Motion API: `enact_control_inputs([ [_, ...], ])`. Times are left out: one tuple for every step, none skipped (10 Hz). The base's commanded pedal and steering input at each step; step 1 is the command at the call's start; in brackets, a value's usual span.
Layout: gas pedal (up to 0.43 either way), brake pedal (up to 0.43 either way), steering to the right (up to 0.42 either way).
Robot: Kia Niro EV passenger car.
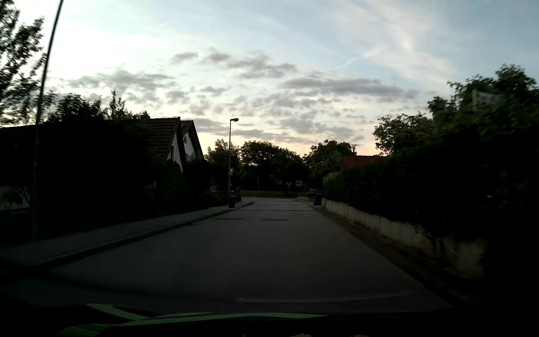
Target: Follow the waypoints while adhering to traffic rules and regulations
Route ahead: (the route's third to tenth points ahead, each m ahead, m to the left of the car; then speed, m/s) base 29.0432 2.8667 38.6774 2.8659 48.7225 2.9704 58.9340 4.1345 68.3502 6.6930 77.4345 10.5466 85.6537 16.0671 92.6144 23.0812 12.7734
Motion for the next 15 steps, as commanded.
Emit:
enact_control_inputs([
  [0.000,0.000,0.002],
  [0.000,0.000,0.004],
  [0.000,0.000,0.005],
  [0.000,0.000,0.004],
  [0.000,0.000,0.003],
  [0.000,0.000,0.003],
  [0.000,0.012,0.003],
  [0.000,0.018,0.003],
  [0.000,0.006,0.002],
  [0.000,0.079,0.001],
  [0.000,0.116,0.000],
  [0.000,0.122,-0.001],
  [0.000,0.134,-0.001],
  [0.000,0.110,-0.002],
  [0.000,0.110,-0.002],
])
